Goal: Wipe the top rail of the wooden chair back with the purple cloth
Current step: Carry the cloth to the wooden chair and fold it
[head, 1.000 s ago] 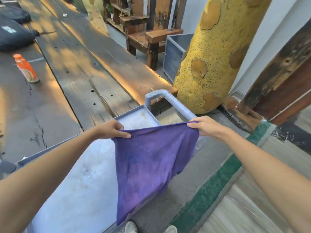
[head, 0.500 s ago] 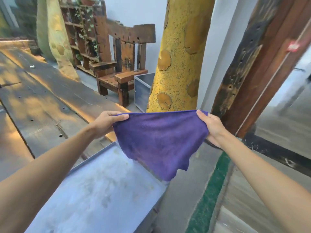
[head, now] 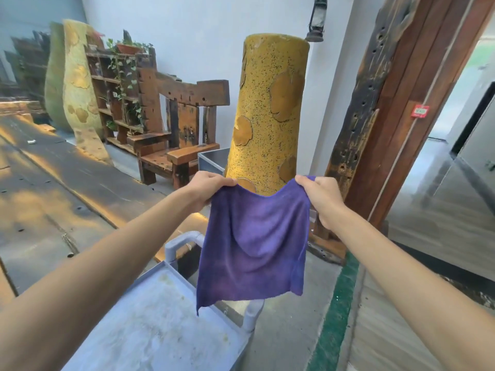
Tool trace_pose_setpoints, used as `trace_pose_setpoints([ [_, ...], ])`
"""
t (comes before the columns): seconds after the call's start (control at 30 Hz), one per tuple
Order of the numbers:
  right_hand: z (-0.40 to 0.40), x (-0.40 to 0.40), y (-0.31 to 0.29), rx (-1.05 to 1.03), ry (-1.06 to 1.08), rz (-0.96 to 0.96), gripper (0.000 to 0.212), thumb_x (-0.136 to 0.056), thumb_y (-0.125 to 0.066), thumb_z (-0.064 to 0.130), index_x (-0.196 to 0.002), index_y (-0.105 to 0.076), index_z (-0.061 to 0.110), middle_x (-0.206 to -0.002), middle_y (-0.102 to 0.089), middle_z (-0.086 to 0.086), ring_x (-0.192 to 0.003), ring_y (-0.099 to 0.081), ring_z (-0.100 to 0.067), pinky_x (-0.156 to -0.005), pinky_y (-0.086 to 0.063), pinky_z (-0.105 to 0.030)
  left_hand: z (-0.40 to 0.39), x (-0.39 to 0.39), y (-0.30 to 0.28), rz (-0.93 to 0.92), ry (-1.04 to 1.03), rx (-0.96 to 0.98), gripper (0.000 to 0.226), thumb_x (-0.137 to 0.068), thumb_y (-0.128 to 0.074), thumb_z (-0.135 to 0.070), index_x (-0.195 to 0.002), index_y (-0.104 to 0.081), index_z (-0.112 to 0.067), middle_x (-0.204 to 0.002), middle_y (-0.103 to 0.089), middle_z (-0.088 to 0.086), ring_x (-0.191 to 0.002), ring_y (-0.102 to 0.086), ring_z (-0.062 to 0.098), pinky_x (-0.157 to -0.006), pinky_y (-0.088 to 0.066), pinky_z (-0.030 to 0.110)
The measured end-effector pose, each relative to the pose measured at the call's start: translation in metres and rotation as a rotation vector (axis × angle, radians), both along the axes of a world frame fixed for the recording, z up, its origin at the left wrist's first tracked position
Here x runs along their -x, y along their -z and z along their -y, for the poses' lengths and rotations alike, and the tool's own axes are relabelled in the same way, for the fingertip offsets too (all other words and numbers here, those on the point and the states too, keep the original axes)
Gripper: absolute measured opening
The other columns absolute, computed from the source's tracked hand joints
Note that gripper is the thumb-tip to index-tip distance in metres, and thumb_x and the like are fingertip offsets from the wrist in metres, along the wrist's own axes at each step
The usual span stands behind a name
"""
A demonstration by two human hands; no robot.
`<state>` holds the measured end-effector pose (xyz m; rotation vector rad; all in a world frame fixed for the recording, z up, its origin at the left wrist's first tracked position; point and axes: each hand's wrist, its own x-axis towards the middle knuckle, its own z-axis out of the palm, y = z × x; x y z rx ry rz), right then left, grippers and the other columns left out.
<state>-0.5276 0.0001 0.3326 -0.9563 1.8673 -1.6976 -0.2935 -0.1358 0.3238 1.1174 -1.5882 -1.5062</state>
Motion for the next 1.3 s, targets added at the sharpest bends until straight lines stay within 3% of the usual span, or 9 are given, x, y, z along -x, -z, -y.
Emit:
trace_pose_setpoints([
  [0.13,0.009,-0.020,0.003,-0.098,-0.052,-0.195,0.046,-0.089,-0.072,0.039,-0.054,-0.054,0.016,-0.046,-0.054,0.009,-0.043,-0.052,-0.007,-0.044,-0.038,-0.017,-0.022,0.036,-0.005,0.081,0.135,0.034,0.013,-0.080,-0.084,-0.021,-0.073,-0.076,-0.012,-0.063,-0.066,-0.001,-0.053,-0.059,0.006,-0.049,-0.048,0.017],
  [0.3,0.013,-0.037,0.005,-0.148,-0.157,-0.351,0.034,-0.094,-0.067,0.041,-0.081,-0.078,0.012,-0.069,-0.076,-0.003,-0.068,-0.074,-0.018,-0.073,-0.058,-0.036,-0.036,0.059,-0.007,0.128,0.227,0.089,0.017,-0.087,-0.076,-0.020,-0.091,-0.076,-0.004,-0.083,-0.068,0.009,-0.077,-0.065,0.014,-0.070,-0.059,0.023],
  [0.47,0.012,-0.038,0.010,-0.130,-0.190,-0.416,0.023,-0.097,-0.064,0.033,-0.085,-0.078,0.020,-0.073,-0.077,0.003,-0.059,-0.072,-0.003,-0.065,-0.057,-0.026,-0.034,0.068,-0.008,0.108,0.207,0.040,0.022,-0.089,-0.067,-0.013,-0.102,-0.072,0.004,-0.092,-0.062,0.016,-0.086,-0.059,0.023,-0.100,-0.053,0.046],
  [0.6,0.011,-0.035,0.006,-0.136,-0.193,-0.532,0.024,-0.095,-0.060,0.027,-0.081,-0.077,0.019,-0.069,-0.076,0.002,-0.061,-0.073,-0.007,-0.061,-0.055,-0.028,-0.031,0.072,-0.009,-0.005,0.116,-0.027,0.025,-0.091,-0.067,-0.010,-0.105,-0.070,0.011,-0.093,-0.065,0.015,-0.083,-0.061,0.025,-0.095,-0.056,0.044],
  [0.73,0.012,-0.040,0.002,-0.143,-0.216,-0.643,0.021,-0.092,-0.060,0.026,-0.082,-0.076,0.018,-0.072,-0.075,-0.001,-0.075,-0.073,-0.021,-0.071,-0.061,-0.039,-0.034,0.078,-0.013,-0.086,0.142,-0.094,0.033,-0.090,-0.071,-0.028,-0.104,-0.068,0.001,-0.065,-0.058,0.004,-0.059,-0.056,0.014,-0.078,-0.056,0.030],
  [0.9,0.013,-0.034,0.003,-0.193,-0.300,-0.593,0.014,-0.083,-0.065,0.026,-0.082,-0.075,0.016,-0.077,-0.076,-0.003,-0.084,-0.072,-0.024,-0.076,-0.061,-0.044,-0.030,0.079,-0.012,-0.015,0.254,-0.025,0.062,-0.080,-0.079,-0.046,-0.110,-0.072,0.007,-0.088,-0.063,0.012,-0.084,-0.055,0.020,-0.088,-0.053,0.034],
  [1.1,0.008,-0.013,0.001,-0.062,-0.585,-0.151,0.026,-0.095,-0.062,0.016,-0.106,-0.075,0.036,-0.109,-0.077,-0.004,-0.099,-0.074,-0.012,-0.075,-0.063,-0.032,-0.020,0.076,-0.010,-0.056,0.322,-0.024,0.025,-0.089,-0.069,-0.010,-0.108,-0.073,0.006,-0.098,-0.073,0.014,-0.086,-0.069,0.018,-0.077,-0.057,0.024],
  [1.2,0.010,-0.005,0.002,-0.041,-0.543,-0.203,0.022,-0.085,-0.079,0.035,-0.107,-0.078,0.037,-0.100,-0.079,0.001,-0.096,-0.074,-0.010,-0.073,-0.063,-0.031,-0.020,0.085,-0.011,-0.173,0.284,-0.134,0.023,-0.093,-0.058,-0.010,-0.107,-0.068,0.006,-0.100,-0.074,0.014,-0.081,-0.073,0.017,-0.074,-0.057,0.024],
  [1.3,0.014,0.003,0.007,0.000,-0.373,-0.295,0.029,-0.078,-0.087,0.029,-0.106,-0.077,0.032,-0.093,-0.079,0.005,-0.088,-0.075,-0.014,-0.075,-0.063,-0.034,-0.018,0.090,-0.009,-0.256,0.333,-0.193,0.030,-0.092,-0.049,-0.001,-0.117,-0.065,0.002,-0.109,-0.077,0.015,-0.095,-0.076,0.021,-0.077,-0.060,0.026],
])
